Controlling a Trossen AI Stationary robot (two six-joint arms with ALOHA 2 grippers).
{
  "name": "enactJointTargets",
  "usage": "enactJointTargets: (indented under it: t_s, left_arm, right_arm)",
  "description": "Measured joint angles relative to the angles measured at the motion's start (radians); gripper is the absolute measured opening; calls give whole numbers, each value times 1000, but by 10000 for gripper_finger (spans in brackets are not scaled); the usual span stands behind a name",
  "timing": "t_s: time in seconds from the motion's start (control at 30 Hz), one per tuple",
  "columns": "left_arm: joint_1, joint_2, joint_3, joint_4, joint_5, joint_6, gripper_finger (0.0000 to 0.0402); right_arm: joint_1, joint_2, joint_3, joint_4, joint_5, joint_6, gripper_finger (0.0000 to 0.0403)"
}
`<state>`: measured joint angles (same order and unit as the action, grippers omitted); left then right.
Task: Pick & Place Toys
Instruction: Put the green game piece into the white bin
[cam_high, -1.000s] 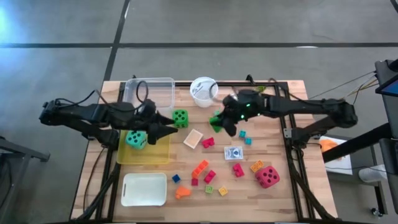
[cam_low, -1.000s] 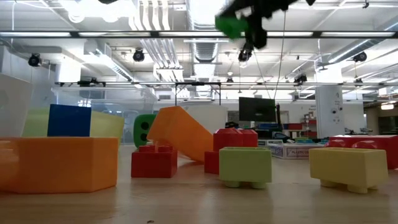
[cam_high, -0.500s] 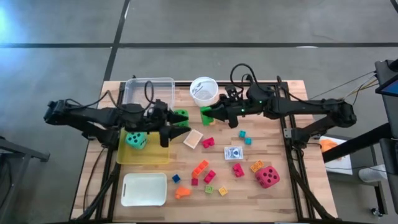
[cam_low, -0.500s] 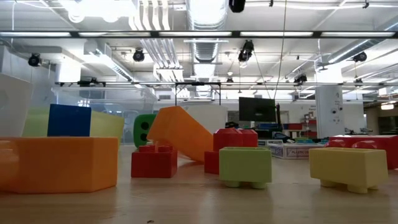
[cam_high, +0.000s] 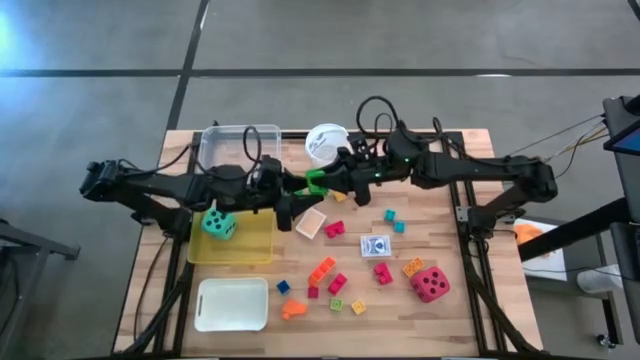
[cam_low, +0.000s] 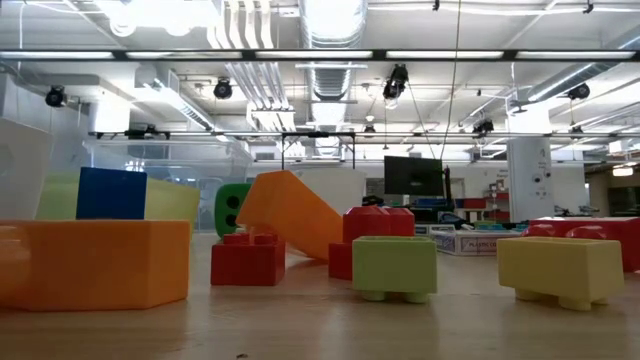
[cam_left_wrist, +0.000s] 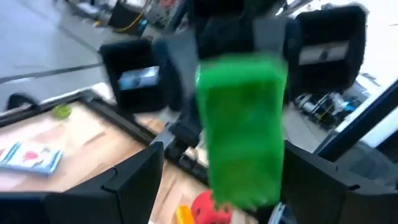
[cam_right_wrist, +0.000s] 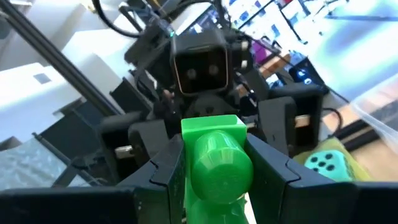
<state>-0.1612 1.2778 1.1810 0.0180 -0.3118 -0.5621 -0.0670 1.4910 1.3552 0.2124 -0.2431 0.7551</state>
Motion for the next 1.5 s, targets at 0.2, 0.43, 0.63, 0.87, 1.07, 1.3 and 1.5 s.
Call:
enactJointTargets:
  t_s: [0.2, 0.43, 0.63, 0.87, 1.07, 1.3, 1.5]
  left_arm:
    - [-3, 4, -1, 12, 10, -10, 295]
    - [-4, 5, -1, 16, 10, -14, 287]
    - [-3, 5, -1, 20, 9, -17, 210]
    - [-3, 1, -1, 44, 19, -21, 120]
    - [-3, 1, -2, 48, 28, -25, 120]
    - [-4, -10, -1, 8, 106, -75, 120]
    - [-12, -76, -1, -205, 150, -166, 120]
  right_arm:
    - [7, 42, 42, 2, -9, -3, 117]
    - [8, 61, 80, 3, -21, -15, 117]
    - [8, 64, 82, 2, -19, -27, 117]
    - [9, 62, 81, 5, -15, -54, 117]
    - [10, 62, 81, 5, -15, -56, 136]
    - [10, 62, 79, 1, -24, -51, 327]
    - [9, 53, 79, -43, -24, -43, 388]
